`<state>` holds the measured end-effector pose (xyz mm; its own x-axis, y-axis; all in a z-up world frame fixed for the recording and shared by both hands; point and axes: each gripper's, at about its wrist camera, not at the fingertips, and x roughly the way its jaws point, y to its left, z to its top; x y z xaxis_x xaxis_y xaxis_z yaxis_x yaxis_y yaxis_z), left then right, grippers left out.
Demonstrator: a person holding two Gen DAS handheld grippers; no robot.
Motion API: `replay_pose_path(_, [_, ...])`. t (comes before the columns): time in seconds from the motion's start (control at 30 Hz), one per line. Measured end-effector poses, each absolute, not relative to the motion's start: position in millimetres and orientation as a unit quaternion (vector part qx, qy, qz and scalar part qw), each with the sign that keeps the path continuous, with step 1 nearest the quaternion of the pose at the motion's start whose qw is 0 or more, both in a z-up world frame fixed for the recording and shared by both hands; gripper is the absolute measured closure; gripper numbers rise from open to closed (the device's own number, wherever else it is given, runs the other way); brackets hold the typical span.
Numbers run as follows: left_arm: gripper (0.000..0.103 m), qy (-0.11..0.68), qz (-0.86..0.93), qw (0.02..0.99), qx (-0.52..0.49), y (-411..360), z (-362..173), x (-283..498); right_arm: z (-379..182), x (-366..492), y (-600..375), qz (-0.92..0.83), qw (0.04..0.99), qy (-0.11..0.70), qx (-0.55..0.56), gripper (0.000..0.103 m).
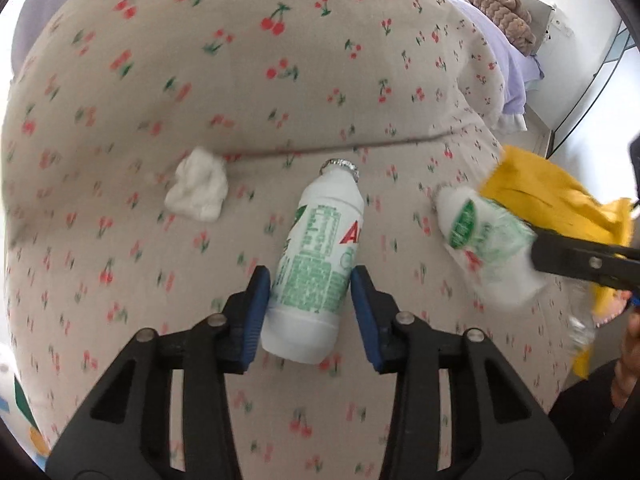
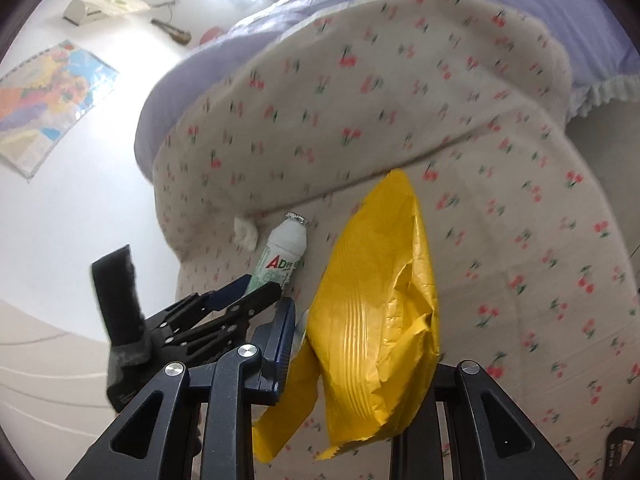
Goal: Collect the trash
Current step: 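Grasp a white AD bottle with the left tool while the right tool holds the packet, then carry the white bottle over the wastebasket and open the left tool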
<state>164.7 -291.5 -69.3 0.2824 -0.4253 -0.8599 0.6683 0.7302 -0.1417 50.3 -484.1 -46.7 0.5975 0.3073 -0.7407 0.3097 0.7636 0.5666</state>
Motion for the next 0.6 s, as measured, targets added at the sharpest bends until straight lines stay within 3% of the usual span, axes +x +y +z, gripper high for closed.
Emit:
replay_pose_path(0.23, [0.059,0.498,-0.326,0.795,0.114,-250.6,-68.4,148.8,-66.3,53.5,-468.6,-0.013,0.82,0.475,0.319,0.073])
replay_pose_path(0.37, [0.061,0.5,-0.318,0.8,0.093,-238.9,-62.4,146.2,-59.2,50.7,-466.4,-0.026,0.833,0.464,0.302,0.087])
replay_pose_path(0.6, [0.061,0.486,-0.322,0.809,0.067,-212.6,-41.4,132.6,-34.3,42.5,-458.1,-0.026,0.851,0.436,0.291,0.09])
